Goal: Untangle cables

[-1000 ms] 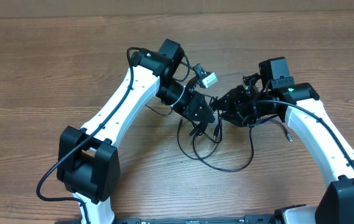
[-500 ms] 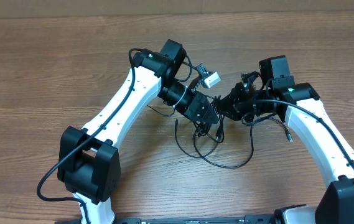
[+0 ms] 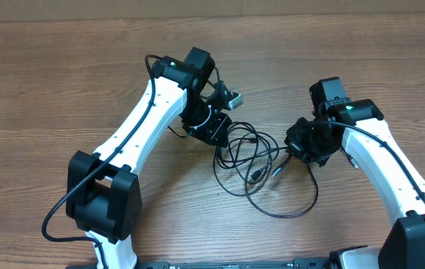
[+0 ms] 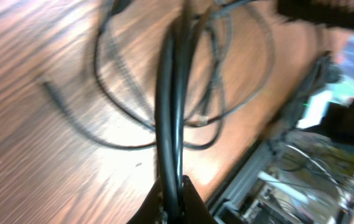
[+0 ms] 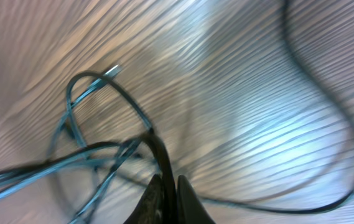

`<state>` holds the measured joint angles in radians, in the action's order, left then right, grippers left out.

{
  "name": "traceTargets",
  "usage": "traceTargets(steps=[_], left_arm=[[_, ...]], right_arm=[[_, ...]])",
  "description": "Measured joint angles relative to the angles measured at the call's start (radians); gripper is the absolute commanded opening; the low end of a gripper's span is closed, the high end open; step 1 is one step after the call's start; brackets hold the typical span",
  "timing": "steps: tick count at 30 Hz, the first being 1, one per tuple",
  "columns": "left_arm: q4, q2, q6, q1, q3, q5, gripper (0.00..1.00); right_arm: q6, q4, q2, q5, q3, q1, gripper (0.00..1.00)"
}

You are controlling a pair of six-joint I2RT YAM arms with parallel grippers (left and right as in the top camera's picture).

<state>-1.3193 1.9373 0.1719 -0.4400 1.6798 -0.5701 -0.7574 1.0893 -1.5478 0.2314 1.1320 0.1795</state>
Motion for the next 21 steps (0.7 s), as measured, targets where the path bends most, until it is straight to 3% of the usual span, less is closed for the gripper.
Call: traceTargets(steps=[4,6,8,10,17,21], left_arm=[[0.0,0.0,-0.018,0.002,0.0,0.061,0.04],[0.002,0.0,-0.021,0.002,0.0,0.071,0.04],[0.0,0.0,-0.024,0.001,0.0,0.076,0.04],[-0.001,0.0,-0.024,0.002,0.0,0.084,0.04],[0.006,0.0,-0.024,0.002,0.0,0.092,0.04],[0.027,0.0,-0.02,0.004,0.002,0.062,0.04]], right_arm=[[-0.001,0.002,0.0,-0.122,0.0,0.0,0.04],[0.0,0.001,0.0,-0.167,0.0,0.0,0.26],[-0.002,-0.003,0.0,-0.226,0.0,-0.002,0.56],[0.001,-0.006,0.0,-0.259,0.0,-0.009,0.65],[0.035,-0.036,0.0,-0.248,0.0,-0.023,0.74],[0.188,-0.072,0.0,-0.077,0.0,-0.023,0.8]])
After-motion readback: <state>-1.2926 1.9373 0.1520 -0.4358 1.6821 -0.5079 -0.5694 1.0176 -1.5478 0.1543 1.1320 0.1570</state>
